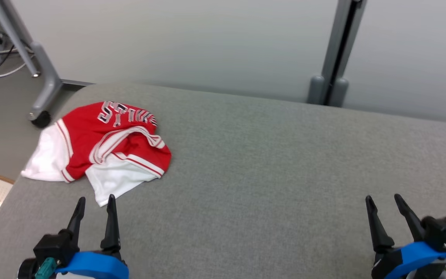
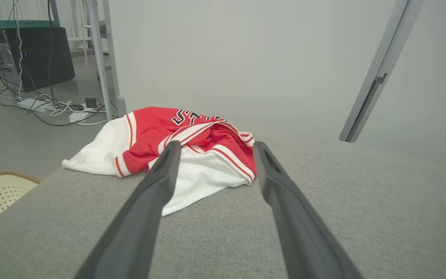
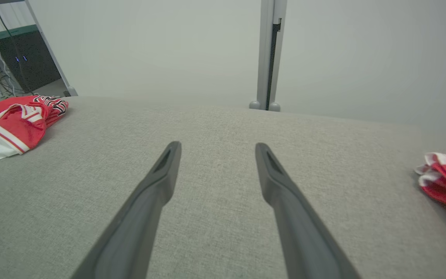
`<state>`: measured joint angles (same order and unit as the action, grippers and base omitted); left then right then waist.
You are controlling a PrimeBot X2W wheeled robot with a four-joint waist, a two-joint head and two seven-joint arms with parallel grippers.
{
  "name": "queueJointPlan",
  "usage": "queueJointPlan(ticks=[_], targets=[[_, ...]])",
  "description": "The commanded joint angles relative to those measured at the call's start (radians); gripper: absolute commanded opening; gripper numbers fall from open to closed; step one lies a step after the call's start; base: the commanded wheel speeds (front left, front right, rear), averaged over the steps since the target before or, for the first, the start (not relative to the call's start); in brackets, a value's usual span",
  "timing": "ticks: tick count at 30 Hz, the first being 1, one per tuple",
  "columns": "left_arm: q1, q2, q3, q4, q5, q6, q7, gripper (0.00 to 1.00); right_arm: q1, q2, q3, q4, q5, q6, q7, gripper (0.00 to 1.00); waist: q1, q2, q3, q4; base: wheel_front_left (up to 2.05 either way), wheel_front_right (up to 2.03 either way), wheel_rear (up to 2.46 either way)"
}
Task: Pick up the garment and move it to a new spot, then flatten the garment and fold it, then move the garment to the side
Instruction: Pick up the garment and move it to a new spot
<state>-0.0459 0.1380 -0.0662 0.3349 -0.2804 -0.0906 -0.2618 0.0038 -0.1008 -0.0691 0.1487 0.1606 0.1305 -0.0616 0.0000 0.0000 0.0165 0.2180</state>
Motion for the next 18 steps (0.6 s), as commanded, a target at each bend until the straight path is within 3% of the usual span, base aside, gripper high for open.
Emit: queueJointPlan(ticks=[1, 11, 18], targets=[[0.000, 0.003, 0.006, -0.001, 0.002, -0.003, -0.005, 1.00, -0.016, -0.005, 0.005, 0.004, 0.002, 0.001, -0.004, 1.00, 0.0000, 0.0000, 0.025, 0.034, 0.00, 0.00, 0.00], [0.014, -0.003, 0.014, -0.009, 0.000, -0.003, -0.005, 1.00, -0.046, -0.013, 0.043, 0.018, -0.001, 0.001, 0.000, 1.00, 0.0000, 0.0000, 0.030, 0.177, 0.00, 0.00, 0.00], [0.021, -0.010, 0.031, -0.019, 0.001, -0.003, -0.005, 1.00, -0.063, -0.020, 0.067, 0.025, -0.001, 0.001, -0.009, 1.00, 0.0000, 0.0000, 0.041, 0.203, 0.00, 0.00, 0.00]])
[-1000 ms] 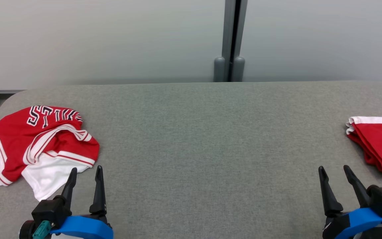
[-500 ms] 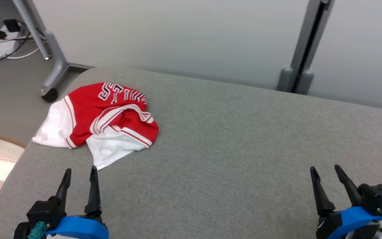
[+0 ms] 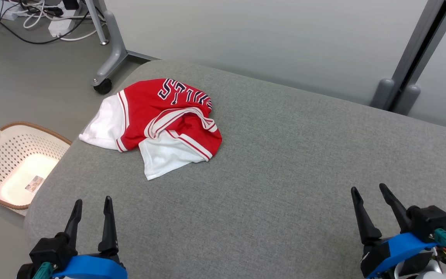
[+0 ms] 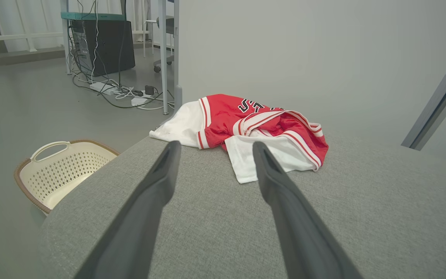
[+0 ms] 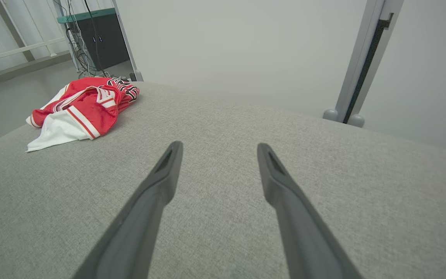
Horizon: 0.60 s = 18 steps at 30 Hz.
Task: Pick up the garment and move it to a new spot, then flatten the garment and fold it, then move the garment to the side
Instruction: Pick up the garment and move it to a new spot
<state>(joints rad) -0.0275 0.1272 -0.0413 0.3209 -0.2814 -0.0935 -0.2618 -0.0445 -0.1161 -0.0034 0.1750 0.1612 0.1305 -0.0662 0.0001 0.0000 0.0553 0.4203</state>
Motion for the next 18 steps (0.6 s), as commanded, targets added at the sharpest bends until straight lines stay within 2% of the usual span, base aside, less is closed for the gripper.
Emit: queueJointPlan(ticks=[1, 8, 12, 18], targets=[[0.004, -0.001, 0.008, -0.005, 0.003, 0.000, -0.005, 1.00, -0.013, -0.004, 0.003, -0.001, -0.003, 0.001, -0.004, 1.00, -0.0001, 0.0000, 0.003, 0.001, 0.00, 0.00, 0.00], [-0.025, -0.002, 0.014, -0.013, 0.009, -0.004, -0.005, 1.00, 0.000, -0.008, -0.008, -0.001, 0.002, 0.001, -0.005, 1.00, -0.0001, 0.0000, 0.011, -0.005, 0.00, 0.00, 0.00], [-0.083, 0.025, 0.022, -0.039, -0.002, -0.010, 0.008, 1.00, -0.002, -0.008, -0.015, -0.011, -0.003, 0.001, -0.007, 1.00, -0.0001, 0.0000, 0.027, -0.010, 0.00, 0.00, 0.00], [-0.229, 0.104, 0.055, -0.130, -0.032, -0.008, 0.156, 1.00, -0.044, -0.020, 0.001, -0.044, -0.012, 0.001, 0.000, 1.00, -0.0001, 0.0000, 0.104, -0.051, 0.00, 0.00, 0.00]])
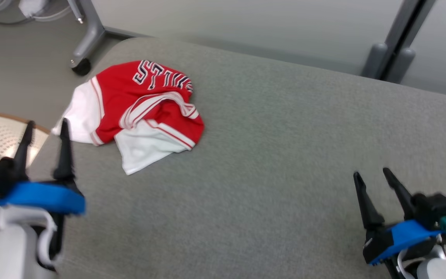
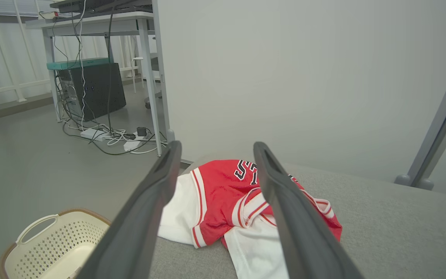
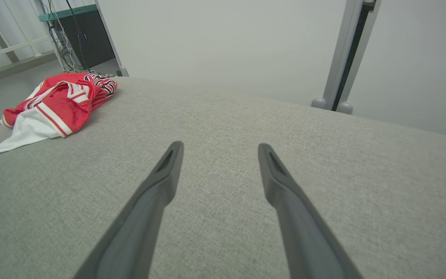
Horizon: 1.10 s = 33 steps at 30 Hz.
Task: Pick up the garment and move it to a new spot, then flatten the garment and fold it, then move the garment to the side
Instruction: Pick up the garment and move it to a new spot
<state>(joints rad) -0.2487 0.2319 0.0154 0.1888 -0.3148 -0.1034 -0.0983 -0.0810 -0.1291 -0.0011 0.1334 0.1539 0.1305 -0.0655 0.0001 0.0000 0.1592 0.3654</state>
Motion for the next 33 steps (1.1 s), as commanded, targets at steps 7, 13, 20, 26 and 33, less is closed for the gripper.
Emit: queueJointPlan(ticks=[7, 13, 20, 26, 33], targets=[[-0.180, 0.110, 0.110, 0.013, -0.107, 0.016, 0.201, 1.00, -0.083, -0.025, 0.038, -0.071, -0.021, 0.000, 0.022, 1.00, -0.0001, 0.0000, 0.174, -0.113, 0.00, 0.00, 0.00], [-0.254, 0.204, 0.148, 0.119, -0.123, 0.029, 0.317, 1.00, -0.153, -0.053, 0.076, -0.126, -0.007, 0.000, 0.010, 1.00, -0.0001, 0.0000, 0.305, -0.235, 0.00, 0.00, 0.00], [-0.276, 0.261, 0.196, 0.226, -0.166, 0.081, 0.462, 1.00, -0.214, -0.074, 0.120, -0.177, -0.013, 0.001, 0.004, 1.00, -0.0001, 0.0000, 0.403, -0.353, 0.00, 0.00, 0.00], [-0.247, 0.215, 0.207, 0.308, -0.254, 0.144, 0.728, 0.00, -0.208, -0.070, 0.113, -0.192, -0.004, 0.001, -0.006, 1.00, -0.0001, 0.0000, 0.415, -0.390, 0.00, 0.00, 0.00], [-0.284, 0.269, 0.229, 0.132, -0.236, 0.157, 0.677, 0.00, -0.188, -0.050, 0.098, -0.145, 0.002, 0.001, -0.038, 1.00, -0.0001, 0.0000, 0.323, -0.393, 0.00, 0.00, 0.00]])
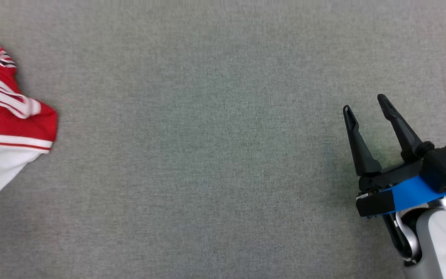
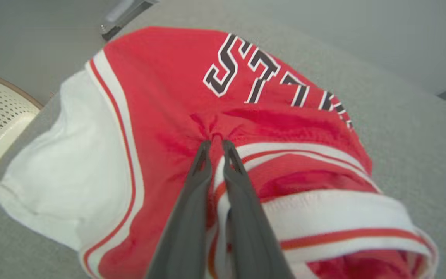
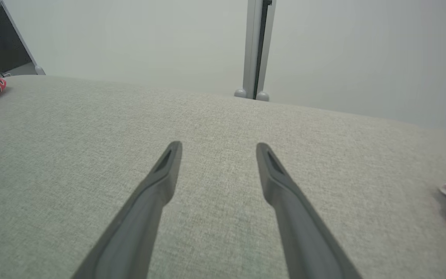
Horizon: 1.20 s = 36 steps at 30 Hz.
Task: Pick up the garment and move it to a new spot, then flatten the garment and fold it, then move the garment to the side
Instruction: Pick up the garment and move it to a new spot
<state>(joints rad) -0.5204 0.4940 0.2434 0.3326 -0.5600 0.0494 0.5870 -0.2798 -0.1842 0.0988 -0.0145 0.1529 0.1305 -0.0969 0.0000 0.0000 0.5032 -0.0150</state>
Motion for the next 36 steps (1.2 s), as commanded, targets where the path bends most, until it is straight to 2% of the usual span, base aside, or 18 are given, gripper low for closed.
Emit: queueJointPlan(ticks=[1, 5, 10, 17, 22, 27, 32, 36], targets=[[-0.019, 0.006, -0.004, -0.037, 0.013, 0.005, -0.015, 0.00, 0.015, 0.009, -0.003, 0.012, 0.002, 0.001, -0.012, 1.00, 0.0000, 0.0000, -0.044, -0.010, 0.00, 0.00, 0.00], [-0.043, -0.006, -0.020, -0.101, 0.013, -0.002, -0.032, 0.00, 0.030, 0.022, -0.007, 0.040, 0.004, 0.001, -0.024, 1.00, 0.0000, 0.0000, -0.119, -0.003, 0.00, 0.00, 0.00], [-0.101, -0.034, -0.088, -0.203, 0.020, -0.029, -0.028, 0.00, 0.060, 0.045, -0.011, 0.077, 0.004, 0.001, -0.038, 1.00, 0.0000, 0.0000, -0.256, 0.007, 0.00, 0.00, 0.00], [-0.227, -0.129, -0.220, -0.320, -0.018, -0.086, -0.003, 0.00, 0.114, 0.069, -0.021, 0.102, 0.018, 0.001, -0.035, 1.00, 0.0000, 0.0000, -0.379, -0.006, 0.00, 0.00, 0.00], [-0.284, -0.213, -0.322, -0.360, -0.029, -0.111, 0.003, 0.00, 0.129, 0.078, -0.022, 0.088, 0.020, 0.001, -0.030, 1.00, 0.0000, 0.0000, -0.394, -0.048, 0.00, 0.00, 0.00], [-0.272, -0.297, -0.427, -0.330, -0.023, -0.127, -0.015, 0.00, 0.140, 0.086, -0.034, 0.078, 0.026, 0.001, -0.028, 1.00, 0.0000, 0.0000, -0.380, -0.097, 0.00, 0.00, 0.00], [-0.213, -0.374, -0.503, -0.214, -0.027, -0.136, -0.077, 0.00, 0.131, 0.095, -0.037, 0.077, 0.025, 0.001, -0.029, 1.00, 0.0000, 0.0000, -0.353, -0.154, 0.00, 0.00, 0.00], [-0.141, -0.407, -0.557, -0.102, -0.023, -0.145, -0.147, 0.00, 0.118, 0.099, -0.030, 0.079, 0.028, 0.001, -0.036, 1.00, 0.0000, 0.0000, -0.331, -0.188, 0.00, 0.00, 0.00]])
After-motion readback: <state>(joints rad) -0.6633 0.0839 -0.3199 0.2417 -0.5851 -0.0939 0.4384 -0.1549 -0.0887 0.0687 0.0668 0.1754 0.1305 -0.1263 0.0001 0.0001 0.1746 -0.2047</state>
